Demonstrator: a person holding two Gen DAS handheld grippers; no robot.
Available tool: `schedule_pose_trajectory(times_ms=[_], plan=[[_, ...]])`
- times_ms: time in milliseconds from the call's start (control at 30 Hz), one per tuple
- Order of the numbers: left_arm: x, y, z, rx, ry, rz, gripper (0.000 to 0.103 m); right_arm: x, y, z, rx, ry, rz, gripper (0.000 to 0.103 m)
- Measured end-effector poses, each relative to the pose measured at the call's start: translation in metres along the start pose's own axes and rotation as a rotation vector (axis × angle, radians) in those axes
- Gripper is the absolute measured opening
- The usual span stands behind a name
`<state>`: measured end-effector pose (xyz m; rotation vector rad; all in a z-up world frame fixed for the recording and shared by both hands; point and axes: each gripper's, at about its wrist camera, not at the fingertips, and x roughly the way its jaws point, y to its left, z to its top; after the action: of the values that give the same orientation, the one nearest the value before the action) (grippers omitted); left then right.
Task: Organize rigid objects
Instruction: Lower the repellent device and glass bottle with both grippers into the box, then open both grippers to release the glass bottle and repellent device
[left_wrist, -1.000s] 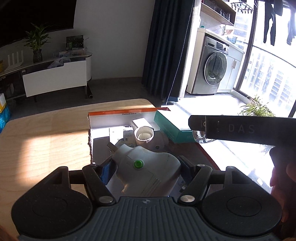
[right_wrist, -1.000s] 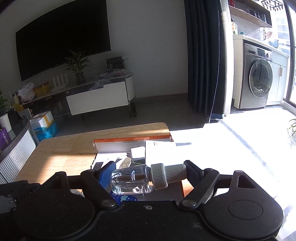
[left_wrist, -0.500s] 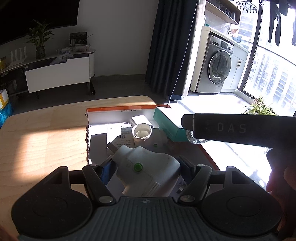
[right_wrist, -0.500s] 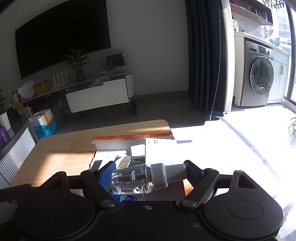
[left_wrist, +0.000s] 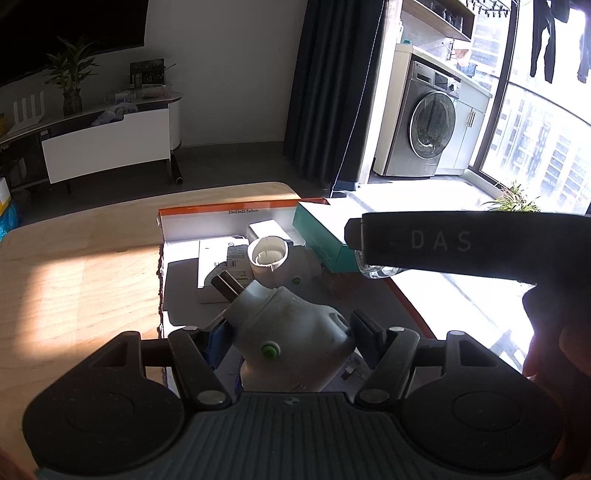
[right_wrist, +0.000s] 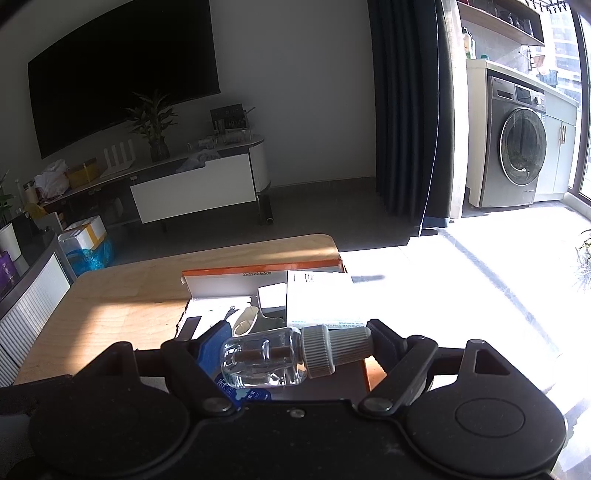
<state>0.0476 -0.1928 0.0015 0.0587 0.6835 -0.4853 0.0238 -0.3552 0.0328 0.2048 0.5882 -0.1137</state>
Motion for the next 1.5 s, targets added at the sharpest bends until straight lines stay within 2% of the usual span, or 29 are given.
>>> schedule_pose_trajectory(times_ms=[1500], plan=[[0.005, -0.014, 0.0, 0.024, 0.003, -0.028, 0.069, 0.009, 0.001, -0.001, -0.018, 0.025, 0.008, 0.095]])
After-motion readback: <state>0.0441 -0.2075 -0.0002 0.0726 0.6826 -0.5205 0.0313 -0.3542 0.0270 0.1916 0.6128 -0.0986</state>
